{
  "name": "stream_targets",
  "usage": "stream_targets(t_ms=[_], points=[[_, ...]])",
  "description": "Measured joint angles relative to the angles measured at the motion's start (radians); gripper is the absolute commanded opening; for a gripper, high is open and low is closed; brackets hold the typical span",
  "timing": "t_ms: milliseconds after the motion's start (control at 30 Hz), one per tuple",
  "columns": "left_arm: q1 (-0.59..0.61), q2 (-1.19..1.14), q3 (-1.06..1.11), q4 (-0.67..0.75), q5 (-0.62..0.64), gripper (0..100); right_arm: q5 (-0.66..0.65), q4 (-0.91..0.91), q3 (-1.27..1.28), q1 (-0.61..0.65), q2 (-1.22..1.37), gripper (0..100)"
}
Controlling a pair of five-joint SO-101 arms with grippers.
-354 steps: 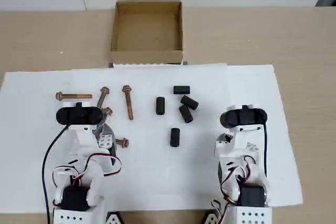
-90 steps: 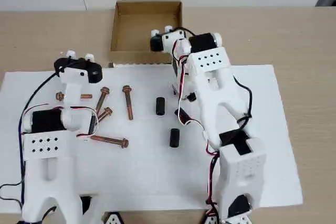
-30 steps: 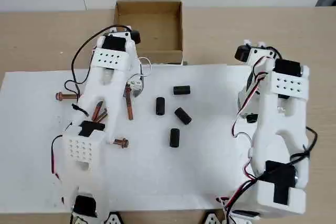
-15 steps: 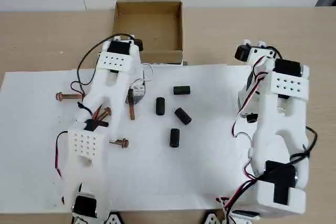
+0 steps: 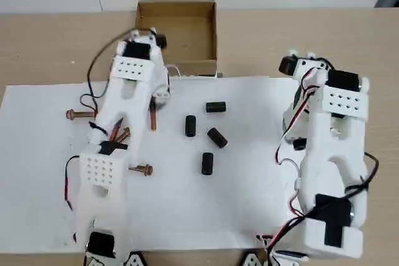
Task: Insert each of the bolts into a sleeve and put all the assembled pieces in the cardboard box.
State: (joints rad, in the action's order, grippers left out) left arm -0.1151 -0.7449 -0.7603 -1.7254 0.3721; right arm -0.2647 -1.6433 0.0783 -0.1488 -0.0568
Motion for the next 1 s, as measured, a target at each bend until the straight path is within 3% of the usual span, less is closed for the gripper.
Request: stream_targets(t_ms=[267, 567, 833, 1000], points=[[-0.028, 0.222, 0.002, -0.005, -0.127, 0, 0.0, -0.063, -0.009, 0.04, -0.262, 0.4], [-0.086, 0.549, 0.161, -0.009, -0.247, 0, 0.0, -0.068, 0.203, 0.041, -0.723, 0.3], [-0.123, 0.769, 0.411, 0.018, -0.235, 0, 0.003, 0.052, 0.423, 0.04, -1.003, 0.3], [-0.124, 0.881, 0.571, 0.101, -0.189, 0, 0.158, 0.187, 0.574, 0.043, -1.137, 0.3]])
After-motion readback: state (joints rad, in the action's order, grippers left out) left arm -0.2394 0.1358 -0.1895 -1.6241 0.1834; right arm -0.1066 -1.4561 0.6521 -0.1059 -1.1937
